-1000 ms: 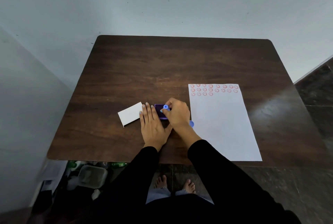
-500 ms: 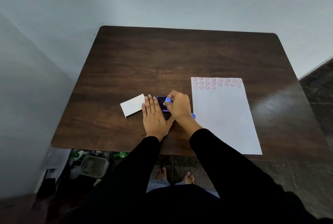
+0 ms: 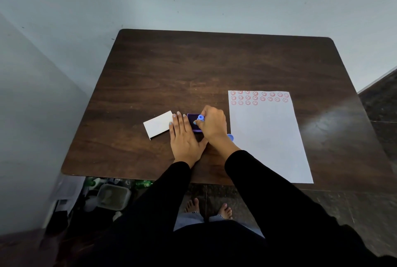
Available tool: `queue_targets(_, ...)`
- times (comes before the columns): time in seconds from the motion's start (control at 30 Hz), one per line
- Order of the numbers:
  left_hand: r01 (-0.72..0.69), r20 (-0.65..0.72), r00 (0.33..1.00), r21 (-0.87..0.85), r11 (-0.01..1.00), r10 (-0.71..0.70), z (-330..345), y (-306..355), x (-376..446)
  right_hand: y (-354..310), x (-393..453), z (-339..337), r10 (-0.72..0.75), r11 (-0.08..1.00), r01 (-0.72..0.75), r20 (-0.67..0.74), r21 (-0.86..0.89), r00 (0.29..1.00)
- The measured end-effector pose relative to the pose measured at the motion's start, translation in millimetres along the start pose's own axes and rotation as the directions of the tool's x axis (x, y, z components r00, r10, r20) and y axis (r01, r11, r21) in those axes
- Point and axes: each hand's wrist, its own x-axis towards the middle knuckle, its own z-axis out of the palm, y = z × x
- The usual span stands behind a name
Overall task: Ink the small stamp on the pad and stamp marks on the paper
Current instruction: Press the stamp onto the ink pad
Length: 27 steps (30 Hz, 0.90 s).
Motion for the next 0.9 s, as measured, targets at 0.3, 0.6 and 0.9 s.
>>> queue_targets(0.3,0.0,-0.036,0.999,0.012,1.0,0.001,3,0,0,1,-5,3,-0.084,0.987,0.083,0.001,-0.136,0.996)
queue_targets(0.6,0.007,-0.016,1.0,0.001,1.0,-0.007,4,-1,1,3,0,0,-0.056,0.995,0.056,0.003,-0.087,0.998)
queue_targets(0.9,0.001,-0.023,1.0,0.01,1.0,-0.001,2,0,0,3,5,-9,0.04,0.999,-0.039,-0.022,0.026,0.999)
